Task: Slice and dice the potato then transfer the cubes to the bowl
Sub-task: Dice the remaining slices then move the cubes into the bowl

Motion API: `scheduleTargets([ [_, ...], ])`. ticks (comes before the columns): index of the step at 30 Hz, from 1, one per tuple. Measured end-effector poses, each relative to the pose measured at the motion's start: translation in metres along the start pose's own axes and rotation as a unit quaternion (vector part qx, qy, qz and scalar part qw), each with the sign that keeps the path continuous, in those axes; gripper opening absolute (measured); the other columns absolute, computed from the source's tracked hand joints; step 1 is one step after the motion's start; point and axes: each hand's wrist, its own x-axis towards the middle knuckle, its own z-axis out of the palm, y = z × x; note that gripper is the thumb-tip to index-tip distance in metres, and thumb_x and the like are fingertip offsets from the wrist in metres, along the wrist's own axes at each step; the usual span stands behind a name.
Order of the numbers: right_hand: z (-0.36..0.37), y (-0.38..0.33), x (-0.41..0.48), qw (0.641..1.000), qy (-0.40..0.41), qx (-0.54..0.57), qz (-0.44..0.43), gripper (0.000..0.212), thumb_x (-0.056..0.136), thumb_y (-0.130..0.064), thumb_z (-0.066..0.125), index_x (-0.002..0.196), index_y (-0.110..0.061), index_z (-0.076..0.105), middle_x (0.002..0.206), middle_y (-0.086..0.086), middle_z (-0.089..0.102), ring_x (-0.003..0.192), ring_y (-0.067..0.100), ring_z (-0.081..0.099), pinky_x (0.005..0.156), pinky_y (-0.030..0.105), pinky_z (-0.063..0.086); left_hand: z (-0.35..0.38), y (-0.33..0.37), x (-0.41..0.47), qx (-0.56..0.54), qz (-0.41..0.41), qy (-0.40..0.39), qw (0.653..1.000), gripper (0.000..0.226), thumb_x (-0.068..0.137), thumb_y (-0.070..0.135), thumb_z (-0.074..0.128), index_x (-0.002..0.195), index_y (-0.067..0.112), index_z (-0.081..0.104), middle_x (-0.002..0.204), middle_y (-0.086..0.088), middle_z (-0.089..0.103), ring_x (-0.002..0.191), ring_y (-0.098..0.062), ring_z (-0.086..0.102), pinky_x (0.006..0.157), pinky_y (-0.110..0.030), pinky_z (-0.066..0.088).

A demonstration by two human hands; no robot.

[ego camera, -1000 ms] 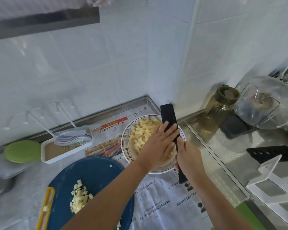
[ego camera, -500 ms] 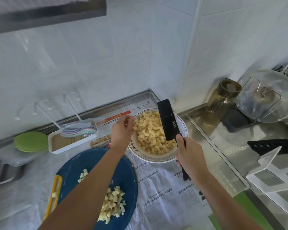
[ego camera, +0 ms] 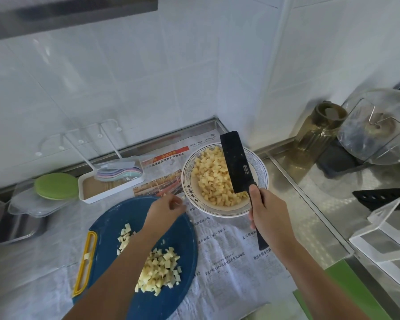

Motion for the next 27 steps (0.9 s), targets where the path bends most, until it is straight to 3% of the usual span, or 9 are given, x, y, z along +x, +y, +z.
scheduleTargets([
  [4,0.0,0.001,-0.007,1.0,0.0,0.004,-0.016,0.046,0.102,-0.038,0.036,0.078,-0.005,0.056,0.057,0.015,0.061,0.037,0.01,0.049,0.048,0.031,0.049,0.017,0.002,-0.014,0.177,0.064,-0.088,0.978,0.026,0.081,0.041,0.072,0.101,0.025,0.066,0.092,0.011,0.055,0.084,-0.006,0.055,0.072,-0.022,0.042],
  [8,0.001,0.002,-0.011,1.0,-0.007,0.018,-0.009,0.045,0.102,-0.037,0.036,0.08,-0.004,0.058,0.056,0.017,0.06,0.037,0.011,0.048,0.045,0.027,0.047,0.025,0.017,-0.013,0.21,0.026,-0.094,0.973,0.023,0.086,0.033,0.068,0.101,0.016,0.067,0.098,0.002,0.064,0.089,-0.016,0.061,0.08,-0.03,0.052],
  [10,0.001,0.002,-0.013,1.0,-0.007,0.018,-0.003,0.045,0.102,-0.036,0.037,0.08,-0.002,0.057,0.058,0.017,0.061,0.037,0.009,0.048,0.042,0.02,0.045,0.025,0.026,-0.009,0.232,0.019,-0.112,0.966,0.016,0.088,0.024,0.065,0.086,0.008,0.065,0.084,-0.004,0.065,0.077,-0.019,0.063,0.076,-0.034,0.054],
  [13,-0.001,0.004,-0.017,1.0,-0.006,0.023,0.007,0.048,0.102,-0.036,0.037,0.079,0.002,0.054,0.062,0.022,0.06,0.038,0.01,0.048,0.042,0.019,0.044,0.025,0.036,-0.005,0.234,0.008,-0.141,0.962,0.026,0.085,0.008,0.063,0.063,0.008,0.049,0.061,-0.002,0.048,0.062,-0.019,0.055,0.065,-0.033,0.049],
  [15,-0.003,0.004,-0.02,1.0,-0.006,0.017,0.009,0.049,0.102,-0.036,0.037,0.078,0.003,0.053,0.062,0.022,0.06,0.037,0.008,0.05,0.044,0.023,0.047,0.025,0.04,-0.004,0.257,0.015,-0.16,0.953,0.011,0.085,0.008,0.065,0.082,-0.002,0.06,0.072,-0.007,0.057,0.082,-0.028,0.064,0.069,-0.032,0.049],
  [17,-0.003,0.006,-0.023,1.0,-0.009,0.003,0.008,0.049,0.102,-0.037,0.036,0.078,0.002,0.053,0.061,0.02,0.061,0.036,0.006,0.052,0.049,0.031,0.049,0.026,0.044,-0.005,0.287,0.016,-0.182,0.94,0.028,0.087,0.012,0.065,0.105,-0.009,0.062,0.099,-0.019,0.066,0.097,-0.034,0.065,0.078,-0.036,0.052],
  [19,-0.003,0.006,-0.025,1.0,-0.015,-0.016,0.003,0.049,0.102,-0.038,0.034,0.077,-0.001,0.053,0.059,0.018,0.061,0.036,0.007,0.053,0.053,0.039,0.05,0.026,0.044,-0.006,0.328,0.016,-0.196,0.924,0.032,0.088,0.015,0.064,0.109,-0.009,0.061,0.11,-0.021,0.065,0.101,-0.033,0.064,0.082,-0.036,0.052],
  [23,-0.002,0.006,-0.032,0.999,-0.026,-0.04,-0.015,0.046,0.102,-0.039,0.033,0.071,-0.009,0.05,0.053,0.01,0.059,0.036,0.007,0.052,0.056,0.042,0.053,0.009,0.025,-0.015,0.393,-0.004,-0.165,0.904,0.027,0.089,0.023,0.065,0.107,0.003,0.062,0.103,-0.007,0.064,0.097,-0.024,0.064,0.075,-0.03,0.05],
  [27,0.004,0.003,-0.035,0.999,-0.029,-0.028,-0.023,0.044,0.102,-0.037,0.034,0.073,-0.009,0.052,0.05,0.007,0.059,0.035,0.007,0.052,0.054,0.038,0.052,-0.019,-0.001,-0.011,0.361,-0.04,-0.051,0.93,0.029,0.094,0.035,0.055,0.092,0.008,0.065,0.077,0.001,0.054,0.082,-0.018,0.061,0.068,-0.028,0.046],
])
